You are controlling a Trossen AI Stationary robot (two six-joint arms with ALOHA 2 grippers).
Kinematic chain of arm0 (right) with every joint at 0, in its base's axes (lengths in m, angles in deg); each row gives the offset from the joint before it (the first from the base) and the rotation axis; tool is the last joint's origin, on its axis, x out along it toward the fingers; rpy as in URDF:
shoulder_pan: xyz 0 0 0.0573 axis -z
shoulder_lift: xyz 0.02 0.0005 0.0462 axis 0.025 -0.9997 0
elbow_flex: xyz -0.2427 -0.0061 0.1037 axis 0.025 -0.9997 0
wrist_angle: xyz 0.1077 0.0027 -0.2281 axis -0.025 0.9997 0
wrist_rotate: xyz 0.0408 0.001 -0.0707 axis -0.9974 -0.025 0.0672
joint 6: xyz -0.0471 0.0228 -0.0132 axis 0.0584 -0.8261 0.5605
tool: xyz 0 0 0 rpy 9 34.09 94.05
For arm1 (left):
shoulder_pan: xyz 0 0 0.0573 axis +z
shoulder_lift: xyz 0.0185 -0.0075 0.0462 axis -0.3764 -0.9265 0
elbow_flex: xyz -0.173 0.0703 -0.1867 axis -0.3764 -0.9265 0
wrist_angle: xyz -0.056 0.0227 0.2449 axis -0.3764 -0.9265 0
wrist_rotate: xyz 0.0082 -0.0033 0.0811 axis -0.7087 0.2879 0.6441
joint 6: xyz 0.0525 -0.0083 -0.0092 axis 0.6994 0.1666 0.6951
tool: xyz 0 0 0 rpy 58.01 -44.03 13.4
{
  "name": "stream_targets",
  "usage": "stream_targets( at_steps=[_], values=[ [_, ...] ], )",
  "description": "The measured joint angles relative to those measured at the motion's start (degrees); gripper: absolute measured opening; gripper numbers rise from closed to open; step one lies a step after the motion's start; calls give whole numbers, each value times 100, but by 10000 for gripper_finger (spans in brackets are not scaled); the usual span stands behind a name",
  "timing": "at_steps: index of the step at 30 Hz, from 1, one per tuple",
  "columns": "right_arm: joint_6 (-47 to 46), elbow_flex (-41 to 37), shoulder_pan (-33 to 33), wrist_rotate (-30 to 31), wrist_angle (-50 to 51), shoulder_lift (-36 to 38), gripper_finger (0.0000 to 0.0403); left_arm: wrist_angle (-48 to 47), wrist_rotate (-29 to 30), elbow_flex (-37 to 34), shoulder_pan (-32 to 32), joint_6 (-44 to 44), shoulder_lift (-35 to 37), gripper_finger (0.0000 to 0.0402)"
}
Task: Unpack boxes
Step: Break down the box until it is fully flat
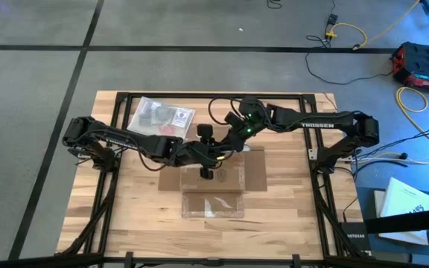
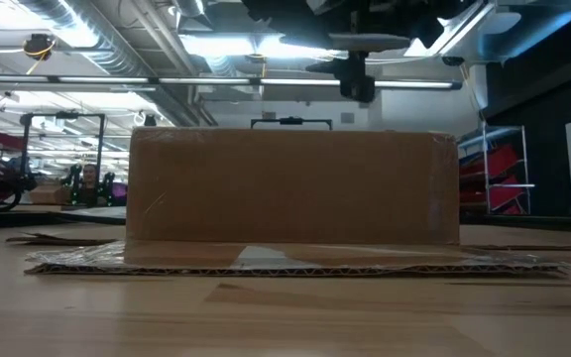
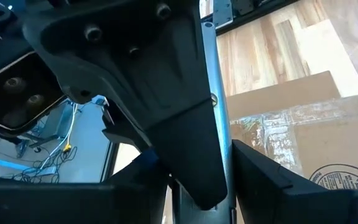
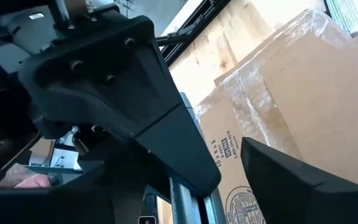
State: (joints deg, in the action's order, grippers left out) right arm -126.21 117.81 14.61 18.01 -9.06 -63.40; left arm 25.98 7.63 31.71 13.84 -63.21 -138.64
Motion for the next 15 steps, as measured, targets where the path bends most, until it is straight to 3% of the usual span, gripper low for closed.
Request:
stream_targets(
  at_steps=[6,15],
  values=[
    [35,-3,1,-402,174,-72,249,25,-30,0,-16,21,2,127],
    [-12,-5,3,-519,69,-86,173,31,5,2,-16,58,2,127]
  ],
)
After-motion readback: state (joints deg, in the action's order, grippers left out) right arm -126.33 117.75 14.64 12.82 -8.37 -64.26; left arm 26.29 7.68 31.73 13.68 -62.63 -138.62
